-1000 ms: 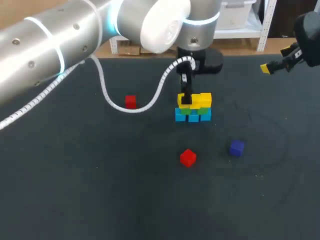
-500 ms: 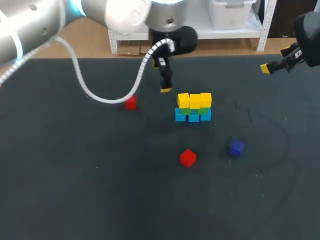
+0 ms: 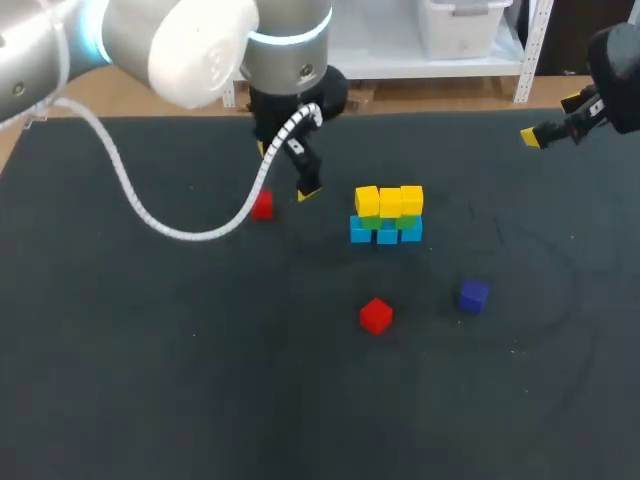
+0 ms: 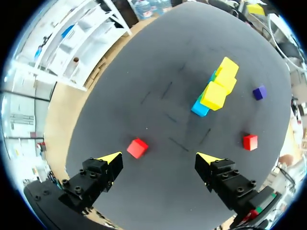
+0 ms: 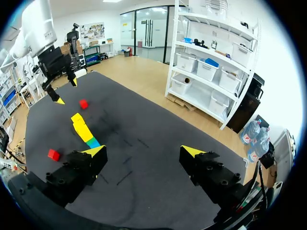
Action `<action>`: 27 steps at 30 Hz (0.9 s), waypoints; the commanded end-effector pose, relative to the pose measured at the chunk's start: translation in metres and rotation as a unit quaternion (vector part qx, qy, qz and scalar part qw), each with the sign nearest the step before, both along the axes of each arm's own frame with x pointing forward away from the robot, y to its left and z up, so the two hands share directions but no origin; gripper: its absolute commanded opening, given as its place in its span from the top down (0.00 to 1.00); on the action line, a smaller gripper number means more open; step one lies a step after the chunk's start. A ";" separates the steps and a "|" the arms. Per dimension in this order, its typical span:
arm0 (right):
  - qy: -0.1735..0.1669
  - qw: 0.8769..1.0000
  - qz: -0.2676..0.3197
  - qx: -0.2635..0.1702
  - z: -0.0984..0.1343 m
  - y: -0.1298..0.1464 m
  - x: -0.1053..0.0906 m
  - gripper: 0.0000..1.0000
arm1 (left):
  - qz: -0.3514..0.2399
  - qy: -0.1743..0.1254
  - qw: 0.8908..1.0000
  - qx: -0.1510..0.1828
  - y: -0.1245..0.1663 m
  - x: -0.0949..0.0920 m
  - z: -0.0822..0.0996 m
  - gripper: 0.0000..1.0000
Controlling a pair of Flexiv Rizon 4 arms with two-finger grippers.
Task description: Place the blue cubes, place green cubes on the blue cubes, place the yellow cubes on the green cubes, then place the red cubes on the yellow cubes, and place purple cube on the red cubes.
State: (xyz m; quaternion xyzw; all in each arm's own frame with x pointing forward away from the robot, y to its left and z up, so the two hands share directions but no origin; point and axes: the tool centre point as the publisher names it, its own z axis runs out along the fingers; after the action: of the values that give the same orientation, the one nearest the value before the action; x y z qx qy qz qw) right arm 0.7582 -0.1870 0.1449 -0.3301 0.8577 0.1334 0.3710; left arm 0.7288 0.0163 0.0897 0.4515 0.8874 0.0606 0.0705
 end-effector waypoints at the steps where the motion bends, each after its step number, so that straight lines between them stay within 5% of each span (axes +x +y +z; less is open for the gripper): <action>1: 0.000 1.000 0.001 0.001 0.000 -0.001 0.000 0.00 | 0.012 -0.014 1.000 -0.025 0.009 -0.001 -0.016 0.00; 10: 0.000 1.000 0.001 0.001 0.000 -0.001 0.000 0.00 | 0.122 -0.008 0.992 -0.021 0.029 0.000 -0.034 0.00; 27: 0.000 1.000 0.001 0.001 0.000 -0.001 0.000 0.00 | 0.217 0.017 0.976 -0.015 0.034 0.020 -0.065 0.06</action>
State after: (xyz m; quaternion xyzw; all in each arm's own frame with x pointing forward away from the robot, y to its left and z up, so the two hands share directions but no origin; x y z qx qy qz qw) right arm 0.7582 -0.1869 0.1449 -0.3301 0.8577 0.1334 0.3710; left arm 0.7382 0.0533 0.0308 0.2490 0.9653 0.0546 0.0577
